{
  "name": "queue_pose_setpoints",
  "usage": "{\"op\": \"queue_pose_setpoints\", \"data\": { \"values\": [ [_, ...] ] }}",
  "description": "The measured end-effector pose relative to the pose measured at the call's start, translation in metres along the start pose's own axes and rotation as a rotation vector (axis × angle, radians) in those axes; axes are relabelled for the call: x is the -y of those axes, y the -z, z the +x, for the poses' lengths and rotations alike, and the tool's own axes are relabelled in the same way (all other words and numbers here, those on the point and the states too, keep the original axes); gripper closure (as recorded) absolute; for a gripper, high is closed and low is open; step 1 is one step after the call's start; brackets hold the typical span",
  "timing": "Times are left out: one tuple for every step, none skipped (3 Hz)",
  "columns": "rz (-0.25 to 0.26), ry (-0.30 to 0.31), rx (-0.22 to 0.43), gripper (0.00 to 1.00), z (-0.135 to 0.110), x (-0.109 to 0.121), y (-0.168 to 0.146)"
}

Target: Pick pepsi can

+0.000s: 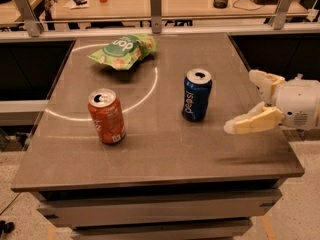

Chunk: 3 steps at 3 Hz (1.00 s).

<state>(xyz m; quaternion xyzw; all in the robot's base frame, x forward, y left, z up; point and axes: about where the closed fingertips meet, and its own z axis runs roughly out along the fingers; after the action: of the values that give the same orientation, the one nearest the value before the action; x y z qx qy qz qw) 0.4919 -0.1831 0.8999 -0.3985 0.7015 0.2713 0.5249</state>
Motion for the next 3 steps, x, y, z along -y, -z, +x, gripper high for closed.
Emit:
{"op": "queue_pose_setpoints", "data": {
  "values": [
    [-0.054, -0.004, 0.034, 0.0, 0.004, -0.001, -0.02],
    [-0.095, -0.001, 0.063, 0.0, 0.005, 0.0, -0.042],
    [-0.134, 0.02, 0.086, 0.0, 0.003, -0.001, -0.059]
  ]
}}
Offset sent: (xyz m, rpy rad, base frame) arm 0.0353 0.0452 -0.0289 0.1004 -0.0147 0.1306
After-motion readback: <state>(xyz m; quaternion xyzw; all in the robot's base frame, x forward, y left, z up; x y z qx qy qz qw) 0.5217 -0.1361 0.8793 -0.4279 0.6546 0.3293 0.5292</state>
